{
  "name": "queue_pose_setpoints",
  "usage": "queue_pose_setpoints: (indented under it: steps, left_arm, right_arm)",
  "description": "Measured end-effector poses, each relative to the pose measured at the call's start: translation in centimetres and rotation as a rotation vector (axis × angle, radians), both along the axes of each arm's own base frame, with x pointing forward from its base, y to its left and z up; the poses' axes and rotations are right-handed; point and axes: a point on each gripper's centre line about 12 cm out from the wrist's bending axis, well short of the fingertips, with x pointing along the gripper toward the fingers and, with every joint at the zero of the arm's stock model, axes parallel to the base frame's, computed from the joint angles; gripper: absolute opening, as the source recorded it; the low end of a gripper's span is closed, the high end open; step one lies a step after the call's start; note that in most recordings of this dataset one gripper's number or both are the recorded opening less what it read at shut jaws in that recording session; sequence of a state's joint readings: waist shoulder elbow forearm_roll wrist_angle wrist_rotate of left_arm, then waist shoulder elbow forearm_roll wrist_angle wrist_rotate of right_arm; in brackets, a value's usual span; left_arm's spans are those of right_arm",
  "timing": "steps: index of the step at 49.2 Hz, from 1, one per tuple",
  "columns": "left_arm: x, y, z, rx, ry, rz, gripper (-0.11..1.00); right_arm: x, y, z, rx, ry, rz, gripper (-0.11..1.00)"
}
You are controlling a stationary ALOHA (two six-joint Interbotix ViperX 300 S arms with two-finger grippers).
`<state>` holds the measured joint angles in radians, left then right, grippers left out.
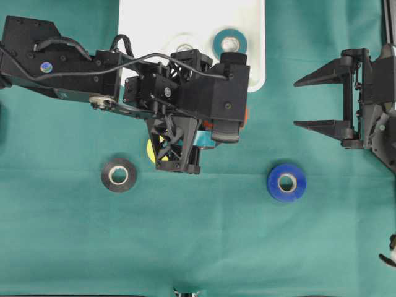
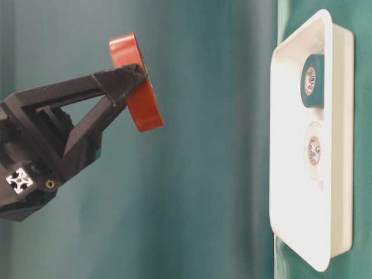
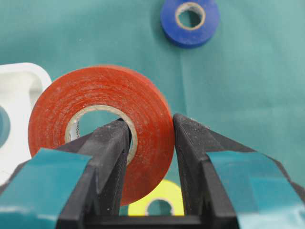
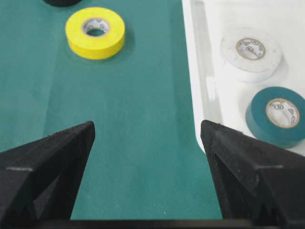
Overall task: Pick up the tape from a random location and place it into the white case.
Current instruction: 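Grip the orange-red tape from inside and lift it with the left gripper, then carry the orange-red tape with the left gripper over the tray's left end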
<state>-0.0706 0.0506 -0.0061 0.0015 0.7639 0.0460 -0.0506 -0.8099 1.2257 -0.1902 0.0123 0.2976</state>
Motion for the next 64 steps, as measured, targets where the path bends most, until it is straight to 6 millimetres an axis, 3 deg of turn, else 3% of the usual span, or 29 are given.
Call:
queue_pose_setpoints:
  steps: [24,30,50,57,64]
  left_arm:
    - [0.0,0.9,0.1,0.005,-0.003,0.014,0.26]
    - [-0.2,3.1,0.1,0.016,-0.002,0.052,0.26]
    - [-3.3,14.4,0.0,0.021,0.01,0.306,0.26]
    - [-4.5,16.7,-0.1,0.022,0.006,0.365,0.26]
    - [-5.2,17.3,-0.3,0.023,0.009,0.385,0.26]
  right_arm:
    - [0.0,0.0,0.0,-0.001,0.002,-0.001,0.85]
    - [0.0,0.0,0.0,-0.003,0.003,-0.001,0.85]
    - [0.0,0.0,-0.1,-0.004,0.006,-0.001,0.85]
    - [0.0,0.0,-0.1,-0.01,0.007,0.002,0.85]
    - [0.0,-0.1,-0.1,-0.011,0.007,-0.001,0.85]
